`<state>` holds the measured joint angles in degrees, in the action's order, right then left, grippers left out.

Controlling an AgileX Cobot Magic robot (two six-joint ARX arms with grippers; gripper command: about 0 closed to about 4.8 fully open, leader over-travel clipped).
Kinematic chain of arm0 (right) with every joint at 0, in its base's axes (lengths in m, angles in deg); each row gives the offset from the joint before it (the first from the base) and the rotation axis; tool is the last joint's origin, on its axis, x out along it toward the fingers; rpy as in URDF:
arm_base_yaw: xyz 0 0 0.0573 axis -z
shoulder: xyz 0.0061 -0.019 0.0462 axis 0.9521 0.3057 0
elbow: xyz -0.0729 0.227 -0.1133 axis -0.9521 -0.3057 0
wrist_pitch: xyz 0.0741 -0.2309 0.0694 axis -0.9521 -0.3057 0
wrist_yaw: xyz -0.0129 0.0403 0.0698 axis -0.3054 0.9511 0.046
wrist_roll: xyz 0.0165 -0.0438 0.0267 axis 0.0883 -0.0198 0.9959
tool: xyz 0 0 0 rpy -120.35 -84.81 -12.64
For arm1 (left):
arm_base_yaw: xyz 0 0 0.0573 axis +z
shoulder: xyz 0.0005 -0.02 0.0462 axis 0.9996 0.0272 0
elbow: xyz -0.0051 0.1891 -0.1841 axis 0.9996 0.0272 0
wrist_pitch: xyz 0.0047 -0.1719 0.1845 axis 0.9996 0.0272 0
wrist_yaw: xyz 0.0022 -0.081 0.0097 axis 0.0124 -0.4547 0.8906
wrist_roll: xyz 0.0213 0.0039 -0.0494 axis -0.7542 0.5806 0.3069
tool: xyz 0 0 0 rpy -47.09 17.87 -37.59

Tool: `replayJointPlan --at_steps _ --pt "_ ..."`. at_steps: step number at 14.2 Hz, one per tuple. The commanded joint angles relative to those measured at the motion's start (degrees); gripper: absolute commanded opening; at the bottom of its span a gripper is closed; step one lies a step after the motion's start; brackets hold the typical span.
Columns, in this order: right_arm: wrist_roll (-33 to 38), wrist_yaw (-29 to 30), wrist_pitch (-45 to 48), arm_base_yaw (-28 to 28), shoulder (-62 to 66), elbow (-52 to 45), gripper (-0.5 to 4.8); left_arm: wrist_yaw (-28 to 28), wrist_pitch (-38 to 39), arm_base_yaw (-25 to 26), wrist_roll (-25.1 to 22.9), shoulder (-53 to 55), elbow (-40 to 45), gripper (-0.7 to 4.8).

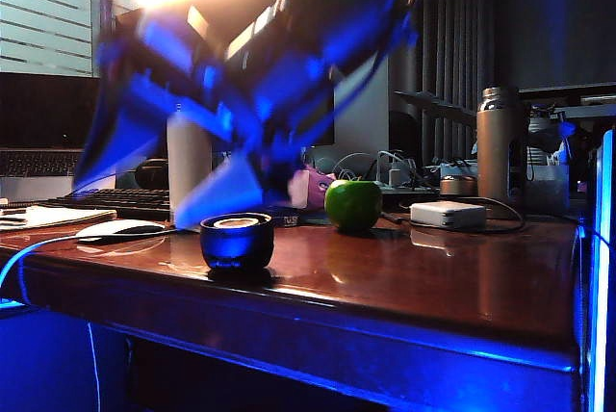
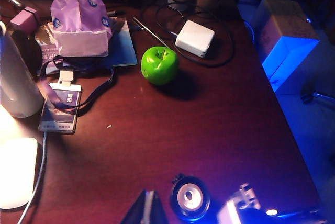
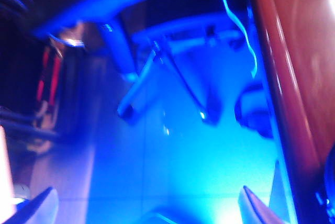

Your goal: Stack the black thermos bottle cap from the table onto the green apple.

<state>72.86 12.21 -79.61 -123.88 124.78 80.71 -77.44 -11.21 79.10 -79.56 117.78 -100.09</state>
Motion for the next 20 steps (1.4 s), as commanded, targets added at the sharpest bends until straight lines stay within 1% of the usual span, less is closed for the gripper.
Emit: replayJointPlan --at_steps 1,2,6,9,11,14,16,17,18,20 --pt "-0.55 -2.38 3.08 0.09 1.99 0.26 4.79 -0.39 -0.28 0.02 0.02 -0.15 -0.33 -0.04" --pt "-1.22 -3.56 4.24 0.13 2.36 0.28 4.79 -0.39 -0.28 0.02 0.02 -0.15 -0.33 -0.04" --pt "-1.66 -5.05 4.37 0.7 5.4 3.78 4.79 -0.37 -0.24 0.02 0.02 -0.15 -0.33 -0.04" --pt "-3.39 -5.42 1.03 1.46 8.59 7.28 4.79 -0.39 -0.24 0.02 0.02 -0.15 -0.33 -0.04" --pt "-3.45 -10.25 0.04 1.81 8.72 7.37 4.79 -0.39 -0.24 0.02 0.02 -0.15 -0.33 -0.04" --pt "-3.45 -13.29 -0.13 3.8 8.7 7.37 4.79 -0.39 0.07 0.02 0.02 -0.15 -0.33 -0.04" --pt "-4.76 -5.99 1.18 4.61 6.97 7.37 4.79 -0.39 0.13 0.02 0.02 -0.15 -0.33 -0.04" --pt "-5.38 -6.54 2.21 4.15 5.53 7.37 4.79 -0.39 0.11 0.02 0.02 -0.15 -0.33 -0.04" --pt "-6.32 -8.61 3.23 3.54 3.5 7.39 4.79 -0.39 0.11 0.02 0.02 -0.15 -0.33 -0.04" --pt "-6.08 -24.87 3.61 3.37 -0.33 7.56 4.79 -0.42 0.15 0.02 0.04 -0.15 -0.33 -0.04"
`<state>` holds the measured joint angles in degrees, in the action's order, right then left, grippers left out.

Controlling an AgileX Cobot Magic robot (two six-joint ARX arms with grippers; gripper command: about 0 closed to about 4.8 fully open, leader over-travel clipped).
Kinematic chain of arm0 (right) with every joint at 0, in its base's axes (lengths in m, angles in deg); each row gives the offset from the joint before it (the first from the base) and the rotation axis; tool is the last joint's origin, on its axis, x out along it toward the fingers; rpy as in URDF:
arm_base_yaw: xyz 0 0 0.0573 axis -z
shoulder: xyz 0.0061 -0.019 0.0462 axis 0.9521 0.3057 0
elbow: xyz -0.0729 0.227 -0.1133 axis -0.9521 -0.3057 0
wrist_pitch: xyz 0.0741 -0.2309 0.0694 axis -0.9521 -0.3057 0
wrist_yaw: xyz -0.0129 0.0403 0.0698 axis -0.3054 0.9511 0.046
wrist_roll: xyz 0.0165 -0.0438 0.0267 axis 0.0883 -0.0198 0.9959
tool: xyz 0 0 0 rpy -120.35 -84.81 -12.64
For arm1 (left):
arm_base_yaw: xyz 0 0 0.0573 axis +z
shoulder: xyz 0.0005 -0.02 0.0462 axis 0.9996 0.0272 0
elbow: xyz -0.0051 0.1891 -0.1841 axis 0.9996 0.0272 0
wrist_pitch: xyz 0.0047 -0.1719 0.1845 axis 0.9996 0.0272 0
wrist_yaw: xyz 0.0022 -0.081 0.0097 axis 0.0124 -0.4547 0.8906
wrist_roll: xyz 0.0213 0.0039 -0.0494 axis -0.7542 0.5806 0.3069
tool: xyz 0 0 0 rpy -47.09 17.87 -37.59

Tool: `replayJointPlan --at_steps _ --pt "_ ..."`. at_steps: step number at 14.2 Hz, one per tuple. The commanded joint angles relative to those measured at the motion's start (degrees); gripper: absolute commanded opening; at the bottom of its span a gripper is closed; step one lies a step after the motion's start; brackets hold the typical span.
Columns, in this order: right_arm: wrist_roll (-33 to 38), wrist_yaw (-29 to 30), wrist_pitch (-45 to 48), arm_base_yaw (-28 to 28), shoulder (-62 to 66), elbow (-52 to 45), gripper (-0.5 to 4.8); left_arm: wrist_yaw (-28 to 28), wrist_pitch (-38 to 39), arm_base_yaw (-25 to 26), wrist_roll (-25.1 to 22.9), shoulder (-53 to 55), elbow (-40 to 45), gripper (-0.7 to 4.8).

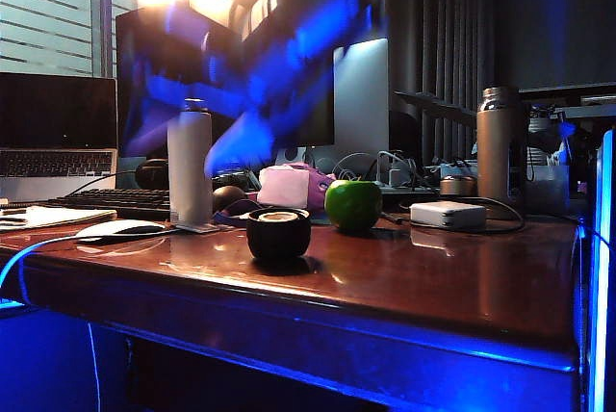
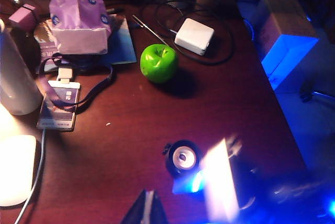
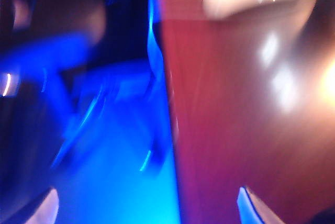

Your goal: Stack the black thermos bottle cap from the table onto the green apple.

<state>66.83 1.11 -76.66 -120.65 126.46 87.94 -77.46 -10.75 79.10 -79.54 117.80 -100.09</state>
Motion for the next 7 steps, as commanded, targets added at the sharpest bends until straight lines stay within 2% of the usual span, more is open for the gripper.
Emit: replayJointPlan --at_steps 1,3,7 --pt "-0.04 -18.78 -0.5 0.5 -2.01 1.44 4.79 -0.37 -0.31 0.02 0.04 -0.17 -0.33 -0.04" --pt "1.73 -23.04 -6.88 1.42 -0.46 5.57 4.79 -0.94 -0.33 0.02 0.07 -0.17 -0.33 -0.04" --pt "7.89 -23.21 -16.68 2.64 4.63 13.0 4.79 -1.25 -0.35 0.02 0.2 -0.17 -0.33 -0.04"
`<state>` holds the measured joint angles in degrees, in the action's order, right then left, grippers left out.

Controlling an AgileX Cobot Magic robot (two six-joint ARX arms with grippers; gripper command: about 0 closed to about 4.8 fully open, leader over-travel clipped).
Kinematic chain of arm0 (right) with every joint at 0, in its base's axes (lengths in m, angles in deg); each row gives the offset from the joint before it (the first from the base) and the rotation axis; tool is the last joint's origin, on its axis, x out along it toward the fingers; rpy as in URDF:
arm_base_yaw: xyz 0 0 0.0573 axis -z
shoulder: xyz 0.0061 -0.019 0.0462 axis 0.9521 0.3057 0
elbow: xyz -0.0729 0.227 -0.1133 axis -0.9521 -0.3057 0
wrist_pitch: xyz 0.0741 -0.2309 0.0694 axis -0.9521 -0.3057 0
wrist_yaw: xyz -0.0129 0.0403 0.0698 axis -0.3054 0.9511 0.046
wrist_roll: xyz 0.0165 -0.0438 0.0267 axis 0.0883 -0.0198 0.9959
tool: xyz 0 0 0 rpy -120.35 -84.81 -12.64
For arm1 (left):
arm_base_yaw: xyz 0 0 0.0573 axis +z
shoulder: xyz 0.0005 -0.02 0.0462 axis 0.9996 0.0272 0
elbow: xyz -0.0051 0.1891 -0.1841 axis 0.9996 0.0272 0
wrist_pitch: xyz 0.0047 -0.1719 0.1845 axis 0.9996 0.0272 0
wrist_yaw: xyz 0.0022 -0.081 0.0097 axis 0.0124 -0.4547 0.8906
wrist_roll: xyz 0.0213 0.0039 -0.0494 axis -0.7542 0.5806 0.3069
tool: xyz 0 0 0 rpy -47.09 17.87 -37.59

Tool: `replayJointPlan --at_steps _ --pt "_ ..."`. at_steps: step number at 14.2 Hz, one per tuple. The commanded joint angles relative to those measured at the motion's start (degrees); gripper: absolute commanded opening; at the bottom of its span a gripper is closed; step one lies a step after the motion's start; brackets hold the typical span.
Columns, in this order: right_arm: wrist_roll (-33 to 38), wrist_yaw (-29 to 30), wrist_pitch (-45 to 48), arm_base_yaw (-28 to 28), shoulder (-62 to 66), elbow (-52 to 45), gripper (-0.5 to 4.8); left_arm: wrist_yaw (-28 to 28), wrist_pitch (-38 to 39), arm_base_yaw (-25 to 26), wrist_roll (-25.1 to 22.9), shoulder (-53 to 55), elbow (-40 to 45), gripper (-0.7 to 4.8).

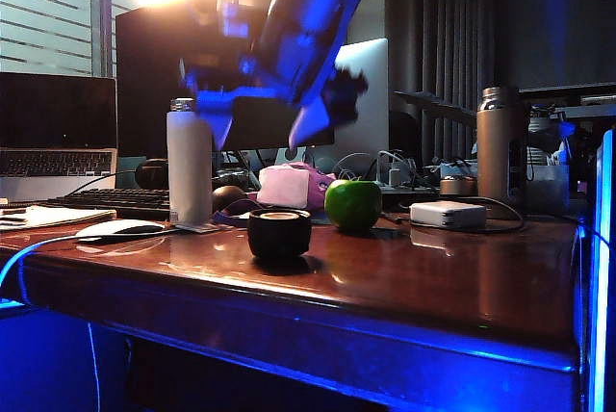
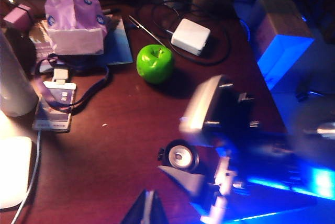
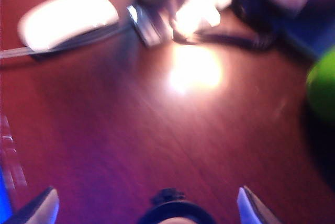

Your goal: Stack the black thermos bottle cap from the table onto the green apple.

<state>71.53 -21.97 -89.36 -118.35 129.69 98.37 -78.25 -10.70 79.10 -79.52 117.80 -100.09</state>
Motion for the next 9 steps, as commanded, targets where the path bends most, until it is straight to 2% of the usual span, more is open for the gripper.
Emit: replayJointPlan --at_steps 1,3,9 --pt "4.11 -0.15 -4.57 0.48 1.55 2.56 4.79 -0.46 -0.37 0.02 0.2 -0.17 -0.33 -0.04" --pt "7.08 -0.11 -6.29 1.01 1.55 2.56 4.79 -0.48 -0.37 0.02 0.2 -0.17 -0.33 -0.04" --pt "11.98 5.35 -6.36 1.79 3.58 2.56 4.79 -1.73 -0.35 0.02 0.9 -0.17 -0.33 -0.04"
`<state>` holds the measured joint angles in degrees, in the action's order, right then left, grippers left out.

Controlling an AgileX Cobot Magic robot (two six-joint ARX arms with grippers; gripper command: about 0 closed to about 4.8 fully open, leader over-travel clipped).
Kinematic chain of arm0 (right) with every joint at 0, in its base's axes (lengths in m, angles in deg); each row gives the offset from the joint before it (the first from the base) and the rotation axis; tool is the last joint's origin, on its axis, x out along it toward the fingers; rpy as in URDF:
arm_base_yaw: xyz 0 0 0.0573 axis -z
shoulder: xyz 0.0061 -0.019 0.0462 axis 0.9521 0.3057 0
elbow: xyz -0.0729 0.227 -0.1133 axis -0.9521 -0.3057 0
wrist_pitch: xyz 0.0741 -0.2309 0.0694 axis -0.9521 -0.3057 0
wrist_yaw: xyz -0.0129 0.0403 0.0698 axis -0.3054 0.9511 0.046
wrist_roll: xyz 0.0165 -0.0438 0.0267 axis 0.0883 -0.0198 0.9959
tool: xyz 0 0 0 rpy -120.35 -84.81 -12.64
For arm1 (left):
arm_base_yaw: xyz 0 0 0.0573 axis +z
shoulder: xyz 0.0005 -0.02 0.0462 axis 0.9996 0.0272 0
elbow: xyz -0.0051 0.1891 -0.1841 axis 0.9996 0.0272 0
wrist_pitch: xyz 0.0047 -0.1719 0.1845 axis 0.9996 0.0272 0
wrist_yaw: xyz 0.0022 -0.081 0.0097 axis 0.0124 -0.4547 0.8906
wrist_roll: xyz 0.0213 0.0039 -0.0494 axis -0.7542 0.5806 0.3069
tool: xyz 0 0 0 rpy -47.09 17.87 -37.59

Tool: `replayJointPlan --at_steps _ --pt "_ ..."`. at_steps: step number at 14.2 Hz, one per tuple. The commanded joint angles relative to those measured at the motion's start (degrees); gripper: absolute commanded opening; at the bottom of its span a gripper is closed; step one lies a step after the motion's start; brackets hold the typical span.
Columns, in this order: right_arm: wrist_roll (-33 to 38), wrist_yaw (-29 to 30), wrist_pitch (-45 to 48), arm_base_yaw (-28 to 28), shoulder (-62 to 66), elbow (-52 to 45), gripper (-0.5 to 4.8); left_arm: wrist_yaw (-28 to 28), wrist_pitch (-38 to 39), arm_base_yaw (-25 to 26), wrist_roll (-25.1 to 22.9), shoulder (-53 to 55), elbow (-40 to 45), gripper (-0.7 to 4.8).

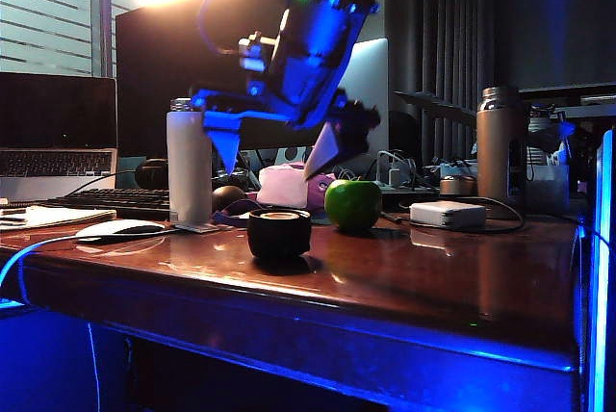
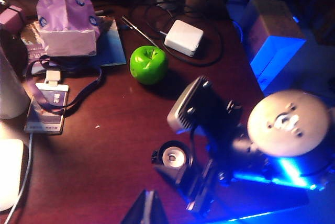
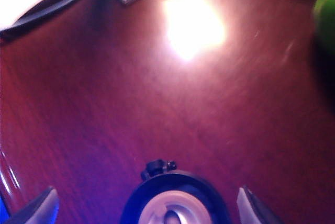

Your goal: Stack the black thermos bottle cap from the table onto the green apple.

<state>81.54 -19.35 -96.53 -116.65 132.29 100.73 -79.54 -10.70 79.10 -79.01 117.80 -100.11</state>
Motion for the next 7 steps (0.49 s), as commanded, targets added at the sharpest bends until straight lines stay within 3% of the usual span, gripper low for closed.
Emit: replayJointPlan --at_steps 1,7 --pt "1.99 3.19 0.66 0.04 1.6 0.2 4.79 -0.42 -0.33 0.02 0.39 -0.17 -0.31 -0.04" --pt "1.99 1.31 -0.87 0.74 2.4 0.17 4.79 -0.42 -0.37 0.02 0.37 -0.17 -0.31 -0.04"
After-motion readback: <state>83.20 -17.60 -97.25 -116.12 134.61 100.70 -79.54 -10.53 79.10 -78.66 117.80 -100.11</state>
